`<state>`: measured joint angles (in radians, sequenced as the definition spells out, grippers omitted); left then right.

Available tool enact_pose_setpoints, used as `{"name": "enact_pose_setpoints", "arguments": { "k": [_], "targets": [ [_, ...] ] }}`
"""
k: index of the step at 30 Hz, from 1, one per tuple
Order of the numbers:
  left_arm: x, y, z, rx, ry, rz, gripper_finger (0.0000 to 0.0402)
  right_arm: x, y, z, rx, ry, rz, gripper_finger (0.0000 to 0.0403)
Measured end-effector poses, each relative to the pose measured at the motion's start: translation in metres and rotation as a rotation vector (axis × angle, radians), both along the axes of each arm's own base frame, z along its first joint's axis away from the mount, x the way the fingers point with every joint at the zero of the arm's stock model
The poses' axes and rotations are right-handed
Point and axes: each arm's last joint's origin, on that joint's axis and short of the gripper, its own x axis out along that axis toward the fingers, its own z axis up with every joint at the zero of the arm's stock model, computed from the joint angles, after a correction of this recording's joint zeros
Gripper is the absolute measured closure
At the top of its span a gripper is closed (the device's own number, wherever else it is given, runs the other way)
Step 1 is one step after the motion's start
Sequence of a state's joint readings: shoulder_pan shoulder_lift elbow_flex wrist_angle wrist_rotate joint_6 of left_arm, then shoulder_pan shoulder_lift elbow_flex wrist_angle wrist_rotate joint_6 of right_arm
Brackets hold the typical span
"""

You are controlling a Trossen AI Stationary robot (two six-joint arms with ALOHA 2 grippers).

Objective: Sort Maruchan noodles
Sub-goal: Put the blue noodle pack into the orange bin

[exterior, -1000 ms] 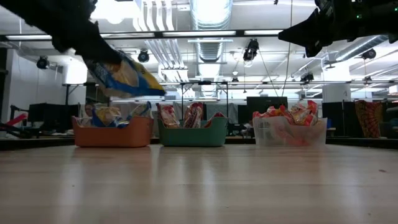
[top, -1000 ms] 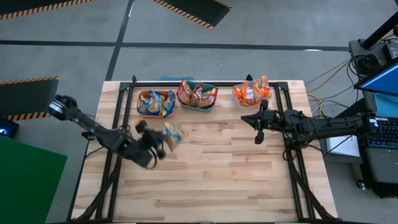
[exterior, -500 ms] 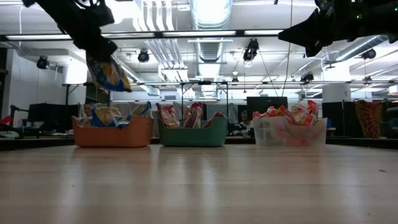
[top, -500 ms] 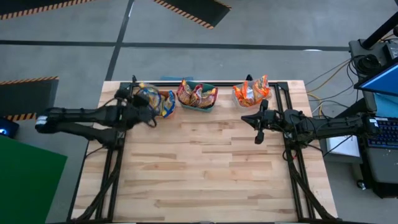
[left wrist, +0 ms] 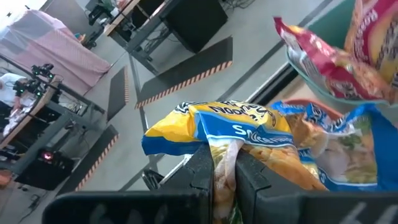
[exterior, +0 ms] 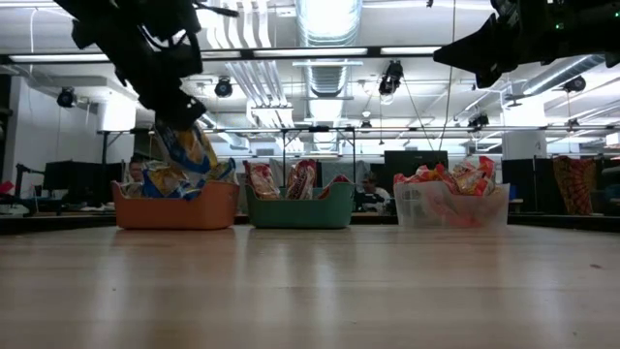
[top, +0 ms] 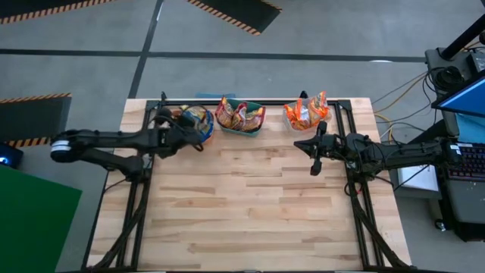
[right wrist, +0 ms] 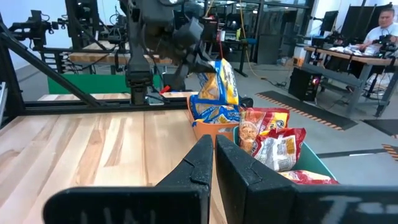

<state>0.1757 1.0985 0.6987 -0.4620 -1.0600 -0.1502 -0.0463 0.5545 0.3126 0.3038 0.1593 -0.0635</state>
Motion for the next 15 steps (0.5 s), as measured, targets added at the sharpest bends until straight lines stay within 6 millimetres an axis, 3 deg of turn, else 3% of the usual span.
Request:
{"name": "enact_pose_setpoints", "arguments": {
  "k": [15],
  "targets": [
    [0.026,0.009,-0.045,-0.045,0.135,0.063,0.0395,0.000,0.000,0.000,0.000,0.000,0.000,0.0394]
  ]
}}
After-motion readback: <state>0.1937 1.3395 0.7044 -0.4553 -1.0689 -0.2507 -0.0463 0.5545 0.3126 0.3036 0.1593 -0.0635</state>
